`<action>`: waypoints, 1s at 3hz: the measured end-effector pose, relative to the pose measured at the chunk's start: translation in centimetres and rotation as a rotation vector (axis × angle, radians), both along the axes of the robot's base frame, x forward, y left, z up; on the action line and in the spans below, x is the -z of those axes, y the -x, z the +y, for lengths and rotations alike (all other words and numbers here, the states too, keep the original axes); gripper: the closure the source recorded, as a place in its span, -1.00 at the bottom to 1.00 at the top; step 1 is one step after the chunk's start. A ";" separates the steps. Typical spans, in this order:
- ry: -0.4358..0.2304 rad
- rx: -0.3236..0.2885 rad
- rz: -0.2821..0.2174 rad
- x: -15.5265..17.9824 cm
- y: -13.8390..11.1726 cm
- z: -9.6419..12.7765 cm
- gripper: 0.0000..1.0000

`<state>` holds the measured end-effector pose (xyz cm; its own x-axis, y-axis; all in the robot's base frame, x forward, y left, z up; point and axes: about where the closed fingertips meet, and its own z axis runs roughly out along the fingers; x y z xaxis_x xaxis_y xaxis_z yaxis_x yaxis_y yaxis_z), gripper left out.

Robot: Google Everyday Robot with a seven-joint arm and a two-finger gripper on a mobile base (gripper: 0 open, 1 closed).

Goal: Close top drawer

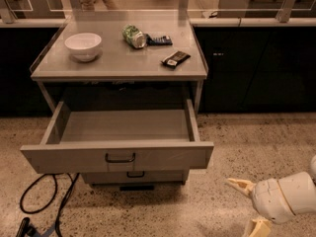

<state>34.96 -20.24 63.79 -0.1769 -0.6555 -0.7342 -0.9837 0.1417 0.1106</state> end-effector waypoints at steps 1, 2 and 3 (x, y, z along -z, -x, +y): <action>-0.042 -0.078 -0.007 0.8 -1.2 4.1 -1.00; -0.101 -0.177 -0.060 0.1 -3.1 10.6 -1.00; -0.101 -0.177 -0.060 0.1 -3.1 10.6 -1.00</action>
Offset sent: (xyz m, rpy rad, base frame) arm 0.0591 0.1839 0.0104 0.1805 -0.1410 0.2903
